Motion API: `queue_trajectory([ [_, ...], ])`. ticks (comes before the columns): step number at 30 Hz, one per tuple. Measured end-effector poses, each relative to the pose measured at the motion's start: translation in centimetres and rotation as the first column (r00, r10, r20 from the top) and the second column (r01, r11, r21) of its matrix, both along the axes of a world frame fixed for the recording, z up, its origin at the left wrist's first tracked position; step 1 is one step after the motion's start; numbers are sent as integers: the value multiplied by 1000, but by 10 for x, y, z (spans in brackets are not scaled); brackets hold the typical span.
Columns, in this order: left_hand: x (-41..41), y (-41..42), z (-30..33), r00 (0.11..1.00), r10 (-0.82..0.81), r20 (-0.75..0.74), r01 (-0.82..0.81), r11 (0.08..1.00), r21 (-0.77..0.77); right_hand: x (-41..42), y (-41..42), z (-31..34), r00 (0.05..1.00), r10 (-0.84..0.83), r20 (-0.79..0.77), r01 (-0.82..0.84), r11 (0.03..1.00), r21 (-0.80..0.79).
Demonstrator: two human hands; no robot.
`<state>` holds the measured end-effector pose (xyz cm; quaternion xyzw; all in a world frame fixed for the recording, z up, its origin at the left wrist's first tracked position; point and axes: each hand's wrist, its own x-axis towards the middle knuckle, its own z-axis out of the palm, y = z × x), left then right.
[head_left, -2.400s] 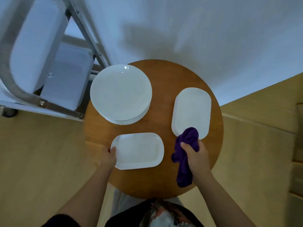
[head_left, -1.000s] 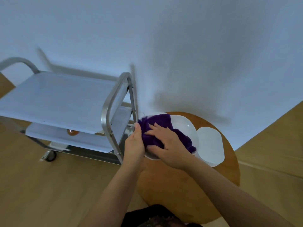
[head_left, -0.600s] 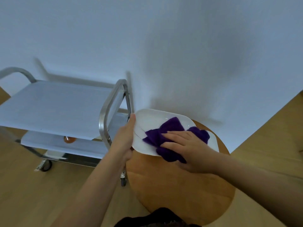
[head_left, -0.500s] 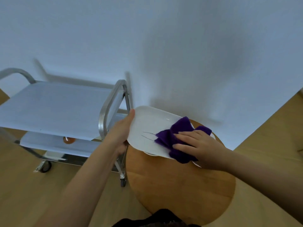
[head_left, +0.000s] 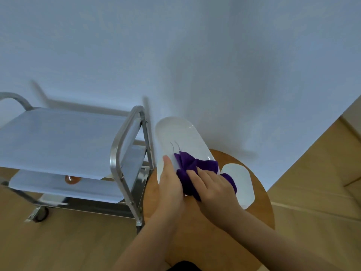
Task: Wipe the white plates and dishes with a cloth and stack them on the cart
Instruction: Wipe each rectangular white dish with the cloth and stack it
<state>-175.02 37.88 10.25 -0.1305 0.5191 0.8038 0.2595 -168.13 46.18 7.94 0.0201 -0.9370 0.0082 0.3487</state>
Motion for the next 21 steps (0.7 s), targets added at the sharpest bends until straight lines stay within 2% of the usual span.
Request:
queue_trajectory([
  [2,-7,-3,3,998,-60,-6,60,997,-48,3,3,-5,999,41,-18,-40,998,49],
  [4,-15,-7,-1,990,-119,-78,103,977,-188,10,10,-8,987,161,23,-163,980,117],
  [7,-30,-20,-2,961,-185,-206,126,955,-268,21,31,-4,912,333,240,-381,905,191],
  [9,-39,-27,0,899,-339,-275,237,908,-344,25,44,1,866,352,355,-443,869,220],
  [10,-42,-29,2,865,-401,-302,275,882,-382,25,49,4,866,343,363,-437,873,217],
  [12,-46,-32,3,851,-436,-293,305,865,-399,21,52,10,920,278,275,-325,935,141],
  [14,-46,-34,4,851,-476,-221,359,835,-417,13,46,15,978,184,101,-184,983,-8],
  [15,-46,-35,5,842,-496,-209,375,819,-433,10,41,17,984,172,37,-170,984,-49],
  [16,-44,-35,6,827,-517,-223,381,806,-454,7,36,18,980,198,39,-196,980,-32],
  [17,-42,-35,6,804,-540,-250,380,790,-481,6,32,18,964,241,116,-247,968,39],
  [19,-40,-36,7,715,-634,-294,418,725,-548,6,27,12,883,288,371,-376,907,191],
  [21,-39,-37,9,615,-722,-317,478,661,-579,5,28,11,805,289,518,-452,865,219],
])
